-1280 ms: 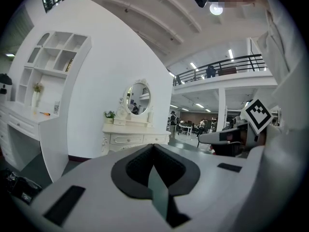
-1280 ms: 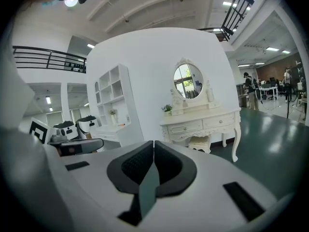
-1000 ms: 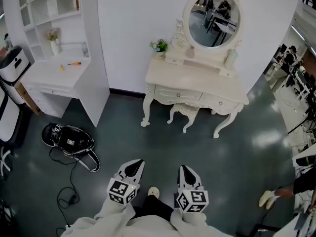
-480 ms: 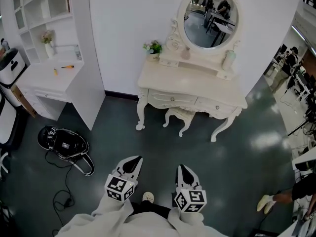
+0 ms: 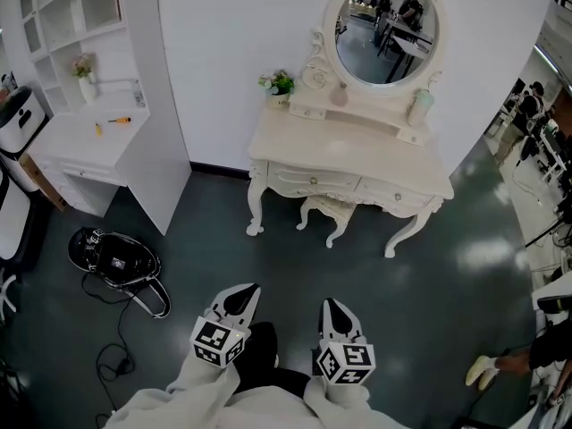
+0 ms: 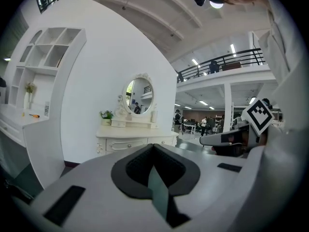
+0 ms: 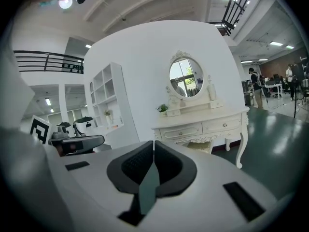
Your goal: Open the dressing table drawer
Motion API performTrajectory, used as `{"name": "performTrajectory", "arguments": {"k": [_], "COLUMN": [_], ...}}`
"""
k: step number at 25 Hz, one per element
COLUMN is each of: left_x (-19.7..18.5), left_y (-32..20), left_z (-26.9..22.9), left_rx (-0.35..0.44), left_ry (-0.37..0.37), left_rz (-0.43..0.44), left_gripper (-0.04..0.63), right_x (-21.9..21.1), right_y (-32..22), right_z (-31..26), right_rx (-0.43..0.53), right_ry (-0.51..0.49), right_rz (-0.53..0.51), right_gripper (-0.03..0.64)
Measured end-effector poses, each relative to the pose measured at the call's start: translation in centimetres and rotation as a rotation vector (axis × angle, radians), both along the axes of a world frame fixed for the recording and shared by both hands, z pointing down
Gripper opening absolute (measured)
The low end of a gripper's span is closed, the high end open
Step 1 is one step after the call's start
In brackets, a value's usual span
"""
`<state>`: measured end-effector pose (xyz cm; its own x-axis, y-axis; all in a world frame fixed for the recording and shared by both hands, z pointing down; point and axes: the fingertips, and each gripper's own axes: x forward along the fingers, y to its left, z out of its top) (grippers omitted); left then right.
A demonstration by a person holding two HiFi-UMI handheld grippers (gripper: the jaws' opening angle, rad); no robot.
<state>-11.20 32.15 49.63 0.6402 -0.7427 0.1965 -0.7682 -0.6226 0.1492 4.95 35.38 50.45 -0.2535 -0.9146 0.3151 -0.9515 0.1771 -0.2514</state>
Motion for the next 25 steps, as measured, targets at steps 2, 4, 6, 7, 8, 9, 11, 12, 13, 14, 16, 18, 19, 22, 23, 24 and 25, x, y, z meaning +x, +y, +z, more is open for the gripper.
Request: {"name": "performTrajectory", "arguments": {"k": [2, 4, 6, 7, 8, 9, 11, 12, 13, 14, 16, 18, 19, 22, 23, 24, 25], "left_x": [-0.2, -0.1, 0.3, 0.5, 0.7, 1.0, 1.8, 2.1, 2.4, 2.6, 2.9, 3.0, 2.9, 2.5, 2.4, 2.3, 2.2], "left_y": [-0.5, -1.1, -1.7, -2.1, -2.6, -3.2, -4.5, -5.1, -5.9, -6.7, -8.1, -9.4, -10.1, -12.2, -12.9, -13.7, -14.4], "left_z": [0.3, 0.5, 0.8, 0.9, 1.0, 0.9, 0.6, 0.3, 0.1, -0.1, -0.5, -0.8, -0.9, -1.1, -1.1, -1.1, -1.1], "left_rx": [-0.003, -0.002, -0.006, -0.01, -0.013, -0.012, -0.003, 0.003, 0.007, 0.01, 0.016, 0.016, 0.016, 0.011, 0.009, 0.006, 0.004], "left_ry": [0.002, 0.001, -0.001, 0.001, 0.004, 0.007, 0.009, 0.008, 0.008, 0.007, 0.006, 0.004, 0.004, 0.0, -0.002, -0.003, -0.004], "left_rz": [-0.014, -0.017, -0.008, -0.002, 0.004, 0.013, 0.034, 0.043, 0.048, 0.052, 0.061, 0.066, 0.066, 0.065, 0.067, 0.069, 0.071], "left_gripper": [0.017, 0.017, 0.015, 0.017, 0.015, 0.015, 0.015, 0.015, 0.015, 0.017, 0.015, 0.017, 0.015, 0.015, 0.017, 0.015, 0.015], "right_x": [-0.2, -0.2, 0.0, 0.1, 0.3, 0.5, 0.9, 1.1, 1.2, 1.4, 1.6, 1.5, 1.4, 0.9, 0.8, 0.8, 0.7], "right_y": [-0.3, -0.7, -1.1, -1.4, -1.9, -2.4, -3.5, -4.1, -4.8, -5.6, -7.1, -8.5, -9.3, -11.4, -12.1, -12.8, -13.5], "right_z": [0.4, 0.8, 1.0, 1.0, 1.0, 1.0, 0.7, 0.6, 0.4, 0.2, -0.1, -0.3, -0.3, -0.5, -0.5, -0.5, -0.5], "right_rx": [-0.009, -0.015, -0.019, -0.021, -0.022, -0.021, -0.017, -0.013, -0.01, -0.008, -0.006, -0.005, -0.005, -0.007, -0.009, -0.013, -0.016], "right_ry": [0.003, 0.003, 0.002, 0.002, 0.001, 0.0, 0.002, 0.004, 0.005, 0.004, -0.003, -0.008, -0.009, -0.015, -0.017, -0.019, -0.02], "right_rz": [-0.009, -0.01, -0.004, 0.001, 0.009, 0.017, 0.028, 0.031, 0.034, 0.037, 0.043, 0.047, 0.045, 0.044, 0.046, 0.047, 0.05], "right_gripper": [0.035, 0.035, 0.034, 0.034, 0.034, 0.035, 0.035, 0.035, 0.034, 0.035, 0.035, 0.034, 0.035, 0.034, 0.035, 0.034, 0.035]}}
